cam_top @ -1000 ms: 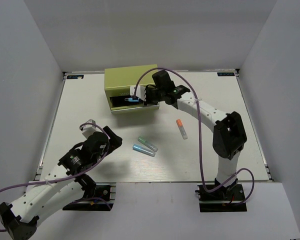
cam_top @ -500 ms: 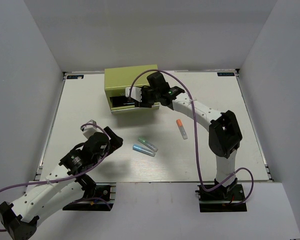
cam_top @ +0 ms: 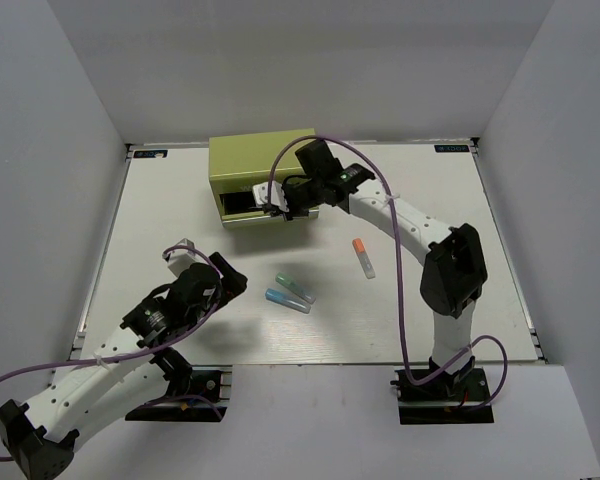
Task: Sort the stationery into containers
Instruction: Close the drawer in the storage box.
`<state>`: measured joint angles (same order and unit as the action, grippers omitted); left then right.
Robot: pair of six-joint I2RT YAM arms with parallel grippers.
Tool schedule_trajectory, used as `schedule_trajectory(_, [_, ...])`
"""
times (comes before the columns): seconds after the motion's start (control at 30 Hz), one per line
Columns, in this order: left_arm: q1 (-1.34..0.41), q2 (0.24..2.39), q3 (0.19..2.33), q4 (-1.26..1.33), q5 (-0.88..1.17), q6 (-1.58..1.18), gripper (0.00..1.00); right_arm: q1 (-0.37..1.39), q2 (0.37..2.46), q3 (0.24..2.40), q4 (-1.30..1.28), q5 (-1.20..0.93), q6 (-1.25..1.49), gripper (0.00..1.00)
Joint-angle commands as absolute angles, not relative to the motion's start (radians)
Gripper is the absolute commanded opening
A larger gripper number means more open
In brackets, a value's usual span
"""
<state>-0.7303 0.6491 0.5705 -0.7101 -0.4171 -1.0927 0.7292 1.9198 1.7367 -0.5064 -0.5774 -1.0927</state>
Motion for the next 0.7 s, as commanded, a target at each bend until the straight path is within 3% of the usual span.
schedule_trajectory(0.0, [-0.727,0.646,0.571,-0.698,-0.417,-1.098,0.99,0.738,1.968,1.841,-0.756,-0.706,-1.232,0.00])
schedule_trajectory(0.43, [-0.727,0.617,0.561,-0.680,-0.408,-1.098,0.99,0.788,2.126,1.948,-0.704,-0.489,-1.146,0.00])
schedule_trajectory(0.67, [-0.727,0.626,0.561,-0.660,-0.399,-1.098,0.99,0.804,2.115,1.872,-0.397,-0.230,-0.931,0.00])
